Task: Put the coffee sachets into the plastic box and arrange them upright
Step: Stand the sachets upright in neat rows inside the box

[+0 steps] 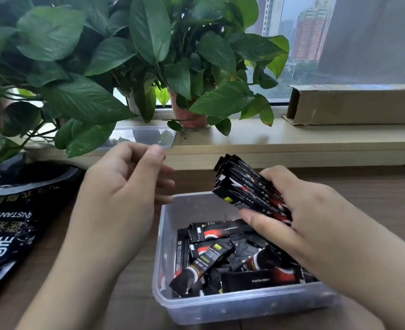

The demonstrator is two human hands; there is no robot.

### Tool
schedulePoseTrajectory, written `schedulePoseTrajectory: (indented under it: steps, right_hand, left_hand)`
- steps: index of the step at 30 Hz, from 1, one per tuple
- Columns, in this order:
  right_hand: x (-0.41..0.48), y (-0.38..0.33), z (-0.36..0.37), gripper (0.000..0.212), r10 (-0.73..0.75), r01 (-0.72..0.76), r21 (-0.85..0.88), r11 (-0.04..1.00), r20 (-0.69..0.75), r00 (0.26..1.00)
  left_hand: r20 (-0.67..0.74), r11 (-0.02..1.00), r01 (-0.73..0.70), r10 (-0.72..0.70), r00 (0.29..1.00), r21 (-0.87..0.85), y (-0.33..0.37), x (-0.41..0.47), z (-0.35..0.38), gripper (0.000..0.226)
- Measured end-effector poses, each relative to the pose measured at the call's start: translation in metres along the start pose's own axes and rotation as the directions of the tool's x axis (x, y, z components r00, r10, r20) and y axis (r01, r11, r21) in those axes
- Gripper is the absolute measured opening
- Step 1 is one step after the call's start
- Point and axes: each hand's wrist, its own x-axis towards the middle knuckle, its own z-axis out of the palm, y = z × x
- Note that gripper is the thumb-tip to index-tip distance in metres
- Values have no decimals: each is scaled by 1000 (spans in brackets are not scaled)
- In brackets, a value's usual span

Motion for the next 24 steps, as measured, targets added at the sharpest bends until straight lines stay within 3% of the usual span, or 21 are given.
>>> schedulePoseTrajectory:
  steps: [2,4,7,9,12,16,20,24]
  right_hand:
    - [3,21,-10,54,-4,-3,-59,998,-112,994]
    - [0,26,-12,50,-1,-3,-35,999,-118,993]
    - [1,40,-18,45,12,-7,27,1000,-167,986]
    - [-1,43,-19,44,36,-28,47,998,-169,985]
    - [-2,47,-20,40,60,-50,62,997,-173,983]
    - [-2,55,-21,33,68,-51,102,993,-178,982]
    - [1,65,-19,36,71,-54,118,992,-142,987]
    - [3,71,-17,33,68,-49,157,986,-119,991]
  left_hand:
    - [55,987,-69,61,997,143,-1,0,-7,25]
    - [247,920,-126,33,968,372,6,-6,-8,19]
    - [516,559,-334,-204,832,759,20,-7,1,22]
    - [581,353,-467,-392,713,811,27,-4,13,41]
    - [601,157,-629,-531,597,762,30,-2,38,55]
    - [604,142,-682,-614,508,717,16,-4,62,53]
    - [588,138,-669,-625,513,730,2,1,63,25]
    - [581,153,-640,-610,538,753,-3,7,60,20]
